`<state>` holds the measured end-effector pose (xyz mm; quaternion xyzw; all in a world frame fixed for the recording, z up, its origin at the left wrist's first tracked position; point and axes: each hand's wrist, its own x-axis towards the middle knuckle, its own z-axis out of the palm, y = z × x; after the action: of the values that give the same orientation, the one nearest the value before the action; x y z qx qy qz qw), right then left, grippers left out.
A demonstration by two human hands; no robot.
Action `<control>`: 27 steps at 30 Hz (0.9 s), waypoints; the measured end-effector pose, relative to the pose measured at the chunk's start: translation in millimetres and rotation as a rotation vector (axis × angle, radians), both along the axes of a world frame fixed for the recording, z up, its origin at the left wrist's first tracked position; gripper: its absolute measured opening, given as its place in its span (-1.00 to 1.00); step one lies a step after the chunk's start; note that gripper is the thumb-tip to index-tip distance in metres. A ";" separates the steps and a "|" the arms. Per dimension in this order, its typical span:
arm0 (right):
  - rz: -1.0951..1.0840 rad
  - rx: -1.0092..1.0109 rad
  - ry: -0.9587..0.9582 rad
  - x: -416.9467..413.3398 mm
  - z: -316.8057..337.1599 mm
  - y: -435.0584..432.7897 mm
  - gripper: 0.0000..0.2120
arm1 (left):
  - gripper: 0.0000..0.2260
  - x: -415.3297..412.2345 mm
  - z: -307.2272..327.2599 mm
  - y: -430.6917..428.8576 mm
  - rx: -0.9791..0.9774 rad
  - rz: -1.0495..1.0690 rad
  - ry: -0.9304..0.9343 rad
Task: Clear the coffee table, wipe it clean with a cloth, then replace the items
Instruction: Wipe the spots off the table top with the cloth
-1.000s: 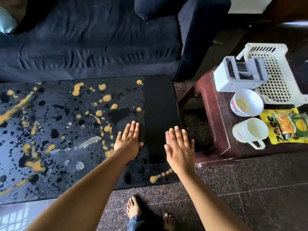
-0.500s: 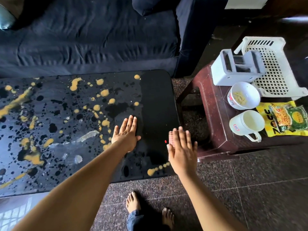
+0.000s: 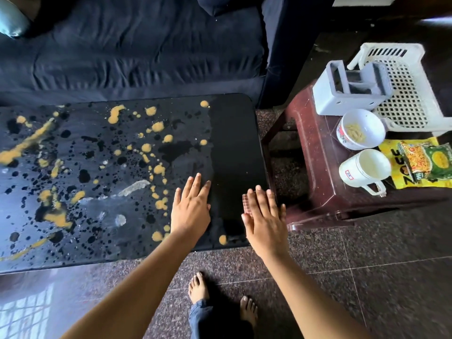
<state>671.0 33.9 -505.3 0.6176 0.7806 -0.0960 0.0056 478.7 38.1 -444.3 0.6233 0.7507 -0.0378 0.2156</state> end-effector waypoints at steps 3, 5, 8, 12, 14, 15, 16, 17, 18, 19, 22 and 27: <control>-0.047 0.010 0.018 -23.2 6.3 -16.7 -0.43 | -0.43 -7.6 -3.6 -18.1 -0.056 -0.033 0.063; 0.092 -0.012 0.061 -44.5 8.1 -35.4 -0.44 | -0.41 -12.4 -7.0 -21.8 -0.092 -0.036 0.066; 0.246 -0.017 0.087 -47.5 6.2 -45.7 -0.46 | -0.36 -14.6 -10.3 -20.6 -0.133 -0.028 0.043; 0.066 -0.010 0.028 -5.4 -0.3 -33.5 -0.44 | -0.33 -12.7 -11.8 -20.1 -0.153 -0.047 0.056; -0.088 -0.021 0.020 7.5 0.0 -29.4 -0.43 | -0.32 -12.2 -10.4 -19.3 -0.168 -0.046 0.061; -0.144 -0.025 0.027 6.2 1.1 -29.6 -0.43 | -0.32 -11.6 -9.6 -18.7 -0.174 -0.045 0.066; -0.178 -0.024 0.039 0.2 2.8 -31.0 -0.43 | -0.32 -10.4 -8.8 -17.8 -0.180 -0.045 0.074; -0.184 -0.023 0.050 -8.6 4.8 -33.3 -0.43 | -0.33 -9.0 -8.3 -17.2 -0.185 -0.045 0.081; -0.153 -0.020 0.057 -18.6 5.7 -37.1 -0.43 | -0.33 -7.4 -8.1 -16.8 -0.189 -0.045 0.090; -0.094 -0.017 0.057 -28.9 6.1 -41.8 -0.43 | -0.33 -6.1 -7.9 -16.3 -0.192 -0.046 0.101; 0.056 -0.024 0.071 -49.5 7.3 -53.2 -0.45 | -0.32 -3.7 -7.7 -13.9 -0.206 -0.046 0.132; 0.183 -0.019 0.042 -15.3 0.3 -36.6 -0.42 | -0.32 -6.2 -6.1 -13.4 -0.241 -0.031 0.116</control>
<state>655.6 -2.7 -505.1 0.5413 0.8328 -0.1156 0.0038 472.4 24.7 -450.4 0.6013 0.7421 -0.1670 0.2445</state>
